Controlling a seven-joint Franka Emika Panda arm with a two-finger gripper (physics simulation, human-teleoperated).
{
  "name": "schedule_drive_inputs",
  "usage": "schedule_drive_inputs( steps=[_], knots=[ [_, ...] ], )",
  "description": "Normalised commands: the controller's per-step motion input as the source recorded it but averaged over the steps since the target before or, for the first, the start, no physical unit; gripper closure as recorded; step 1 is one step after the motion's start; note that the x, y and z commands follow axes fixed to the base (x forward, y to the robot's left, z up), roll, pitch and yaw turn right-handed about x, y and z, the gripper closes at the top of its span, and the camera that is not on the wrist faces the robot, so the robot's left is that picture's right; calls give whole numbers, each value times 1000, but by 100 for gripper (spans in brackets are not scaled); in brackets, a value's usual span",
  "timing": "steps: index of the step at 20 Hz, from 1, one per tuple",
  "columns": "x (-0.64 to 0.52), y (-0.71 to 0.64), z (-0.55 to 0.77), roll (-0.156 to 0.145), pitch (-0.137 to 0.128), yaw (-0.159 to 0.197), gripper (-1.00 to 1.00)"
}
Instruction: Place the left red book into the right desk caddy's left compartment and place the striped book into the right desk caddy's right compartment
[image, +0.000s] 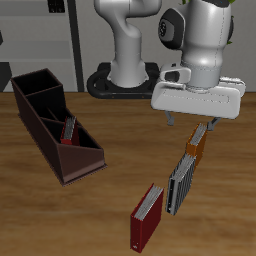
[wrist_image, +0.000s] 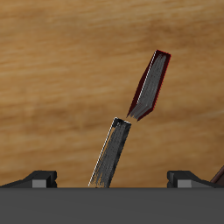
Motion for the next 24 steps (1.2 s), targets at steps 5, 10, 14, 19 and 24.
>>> schedule_drive_inputs(
  steps=[5, 10, 14, 19, 24],
  knots=[
    [1, -7, -348, -11, -15, -28, -100],
    [-50, 117, -284, 27, -1, -15, -100],
    [10, 26, -286, 14, 15, -26, -100],
    [69, -58, -42, 2, 22, -31, -100],
    [179, -117, 108, 9, 36, -24, -100]
  ],
)
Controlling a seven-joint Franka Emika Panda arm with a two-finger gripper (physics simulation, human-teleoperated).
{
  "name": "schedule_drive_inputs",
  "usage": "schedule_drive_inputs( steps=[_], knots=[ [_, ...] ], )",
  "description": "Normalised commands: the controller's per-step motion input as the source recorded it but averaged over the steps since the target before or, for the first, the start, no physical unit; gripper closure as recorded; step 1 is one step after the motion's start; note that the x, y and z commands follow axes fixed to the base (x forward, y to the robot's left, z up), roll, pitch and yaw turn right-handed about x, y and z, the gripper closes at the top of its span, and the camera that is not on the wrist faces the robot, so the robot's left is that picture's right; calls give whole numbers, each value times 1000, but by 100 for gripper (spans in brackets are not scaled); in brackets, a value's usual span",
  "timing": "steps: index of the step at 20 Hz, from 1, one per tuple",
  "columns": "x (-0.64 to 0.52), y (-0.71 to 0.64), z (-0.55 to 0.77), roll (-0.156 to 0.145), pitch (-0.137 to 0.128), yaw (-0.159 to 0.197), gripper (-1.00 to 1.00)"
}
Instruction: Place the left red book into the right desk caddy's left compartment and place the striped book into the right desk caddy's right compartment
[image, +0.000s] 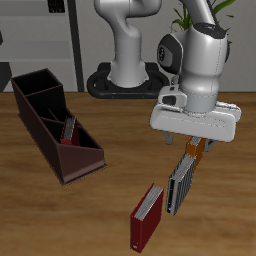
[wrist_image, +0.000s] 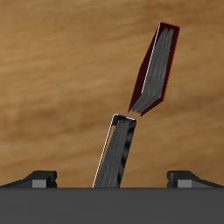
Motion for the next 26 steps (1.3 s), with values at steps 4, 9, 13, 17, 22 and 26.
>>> schedule_drive_inputs(
  steps=[4, 9, 13, 17, 22, 26],
  knots=[
    [164, 1, 27, 35, 43, -18, -100],
    [120, 22, -117, 8, 13, 30, -100],
    [15, 20, -65, 4, 7, 6, -100],
    [207, -108, -317, -20, 37, -34, -100],
    [53, -96, -243, -9, 26, -15, -100],
    [24, -79, -166, -15, 29, -10, -100]
  ],
)
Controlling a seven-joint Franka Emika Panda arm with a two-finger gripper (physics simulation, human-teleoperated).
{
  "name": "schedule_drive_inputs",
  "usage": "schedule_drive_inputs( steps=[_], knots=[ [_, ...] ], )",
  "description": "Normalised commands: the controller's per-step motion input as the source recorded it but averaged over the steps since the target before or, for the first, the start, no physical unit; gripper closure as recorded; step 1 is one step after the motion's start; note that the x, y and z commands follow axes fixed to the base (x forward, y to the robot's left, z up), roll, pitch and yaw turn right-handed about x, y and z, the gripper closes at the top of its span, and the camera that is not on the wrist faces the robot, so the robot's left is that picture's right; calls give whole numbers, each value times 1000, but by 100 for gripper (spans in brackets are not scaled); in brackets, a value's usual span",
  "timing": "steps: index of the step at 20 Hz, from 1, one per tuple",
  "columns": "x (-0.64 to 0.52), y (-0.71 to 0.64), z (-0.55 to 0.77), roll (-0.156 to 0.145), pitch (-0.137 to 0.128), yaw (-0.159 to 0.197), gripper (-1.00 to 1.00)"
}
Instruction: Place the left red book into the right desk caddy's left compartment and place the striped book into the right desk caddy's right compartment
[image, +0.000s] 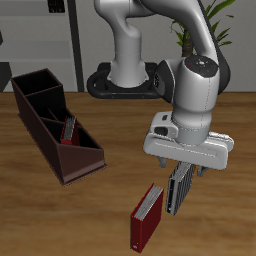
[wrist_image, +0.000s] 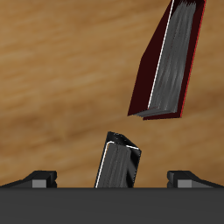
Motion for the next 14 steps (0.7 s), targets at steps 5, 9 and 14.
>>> schedule_drive_inputs(
  steps=[5, 9, 14],
  knots=[
    [-29, -9, -251, 23, 34, 5, 100],
    [33, -63, -315, -7, 42, -19, 100],
    [5, -151, -6, -20, 3, 17, 100]
  ],
)
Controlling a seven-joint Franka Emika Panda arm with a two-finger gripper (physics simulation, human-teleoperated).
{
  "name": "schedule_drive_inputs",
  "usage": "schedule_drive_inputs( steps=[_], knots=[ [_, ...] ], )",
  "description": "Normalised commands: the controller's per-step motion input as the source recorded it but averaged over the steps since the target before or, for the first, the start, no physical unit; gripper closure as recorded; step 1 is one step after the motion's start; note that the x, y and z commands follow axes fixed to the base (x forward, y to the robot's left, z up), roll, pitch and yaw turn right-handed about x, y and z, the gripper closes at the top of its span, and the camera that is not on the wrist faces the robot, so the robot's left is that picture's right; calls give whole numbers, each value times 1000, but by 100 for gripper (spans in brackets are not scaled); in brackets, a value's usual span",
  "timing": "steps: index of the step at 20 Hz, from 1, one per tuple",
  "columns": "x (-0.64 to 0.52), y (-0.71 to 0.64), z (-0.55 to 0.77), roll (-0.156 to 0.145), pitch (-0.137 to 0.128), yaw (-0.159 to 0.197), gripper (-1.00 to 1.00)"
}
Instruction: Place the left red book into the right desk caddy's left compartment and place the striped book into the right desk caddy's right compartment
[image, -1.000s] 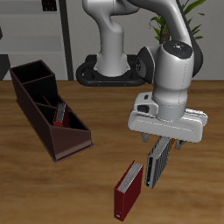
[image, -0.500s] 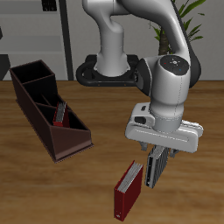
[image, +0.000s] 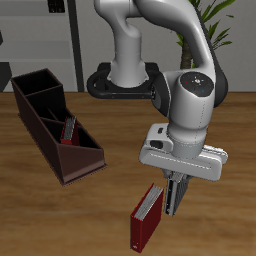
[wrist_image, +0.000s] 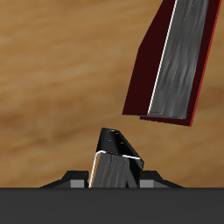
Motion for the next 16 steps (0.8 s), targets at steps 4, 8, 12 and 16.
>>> schedule_drive_inputs(
  steps=[4, 8, 12, 16],
  knots=[
    [-192, -110, 514, -6, -66, 23, 100],
    [-333, -60, 787, 17, -72, 13, 100],
    [-266, 11, 510, 22, -14, 42, 100],
    [-427, 19, 650, 26, -50, 28, 100]
  ],
)
